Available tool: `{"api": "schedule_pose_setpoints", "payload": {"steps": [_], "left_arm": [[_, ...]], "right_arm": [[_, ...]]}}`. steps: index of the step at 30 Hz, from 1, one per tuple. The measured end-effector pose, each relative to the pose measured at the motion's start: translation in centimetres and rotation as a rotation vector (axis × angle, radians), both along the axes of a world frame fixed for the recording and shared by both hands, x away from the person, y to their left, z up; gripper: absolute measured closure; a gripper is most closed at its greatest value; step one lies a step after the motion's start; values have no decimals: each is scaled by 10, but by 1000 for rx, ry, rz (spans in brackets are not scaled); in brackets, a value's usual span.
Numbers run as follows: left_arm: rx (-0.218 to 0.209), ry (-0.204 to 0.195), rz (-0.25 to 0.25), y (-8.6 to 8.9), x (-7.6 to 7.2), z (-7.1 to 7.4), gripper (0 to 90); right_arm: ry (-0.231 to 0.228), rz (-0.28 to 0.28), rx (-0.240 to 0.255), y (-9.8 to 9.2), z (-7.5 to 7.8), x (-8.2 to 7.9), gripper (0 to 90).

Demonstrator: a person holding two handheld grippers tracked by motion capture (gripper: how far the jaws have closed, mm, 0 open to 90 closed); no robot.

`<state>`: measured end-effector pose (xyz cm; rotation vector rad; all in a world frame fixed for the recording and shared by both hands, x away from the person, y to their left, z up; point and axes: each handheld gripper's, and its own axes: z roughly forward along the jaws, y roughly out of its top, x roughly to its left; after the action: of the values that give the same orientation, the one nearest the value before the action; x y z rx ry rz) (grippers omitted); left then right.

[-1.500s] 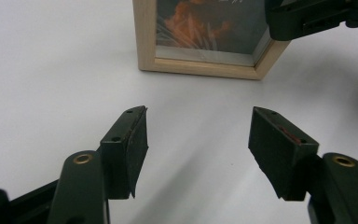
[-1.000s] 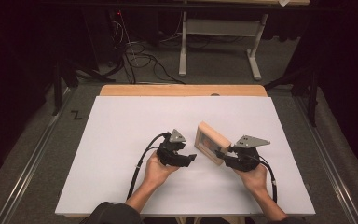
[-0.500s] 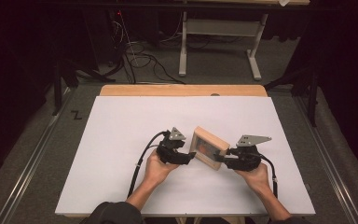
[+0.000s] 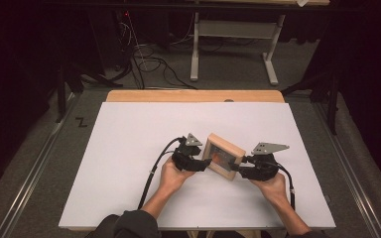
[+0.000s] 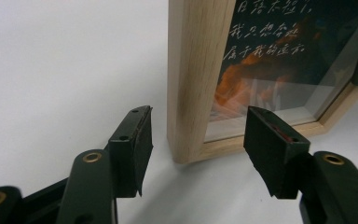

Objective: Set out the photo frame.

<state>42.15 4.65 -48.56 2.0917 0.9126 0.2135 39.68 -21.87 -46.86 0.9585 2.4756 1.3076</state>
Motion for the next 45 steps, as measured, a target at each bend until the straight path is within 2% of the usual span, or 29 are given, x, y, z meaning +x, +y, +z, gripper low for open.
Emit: {"api": "schedule_pose_setpoints", "payload": {"steps": [5,18,22,24,27,35,38,45], "left_arm": [[-7,5,-4,-1,2,-3,442],[-3,21,-11,-6,3,-5,520],[0,24,-14,-7,5,-4,537],[1,25,-11,-8,5,-4,538],[-2,27,-10,-8,5,-4,539],[11,25,-15,-9,7,-4,544],[13,35,-15,-9,7,-4,544],[19,40,-17,-9,6,-3,547]], "right_arm": [[-23,-30,-34,2,0,-1,531],[-1,-74,-53,1,0,0,483],[14,-99,-63,-1,2,-4,436],[0,-114,-79,-3,4,-8,433],[-26,-144,-97,-6,8,-16,441],[7,-166,-141,-2,4,-26,592],[24,-172,-161,1,1,-26,597],[37,-191,-168,3,-2,-24,599]]}}
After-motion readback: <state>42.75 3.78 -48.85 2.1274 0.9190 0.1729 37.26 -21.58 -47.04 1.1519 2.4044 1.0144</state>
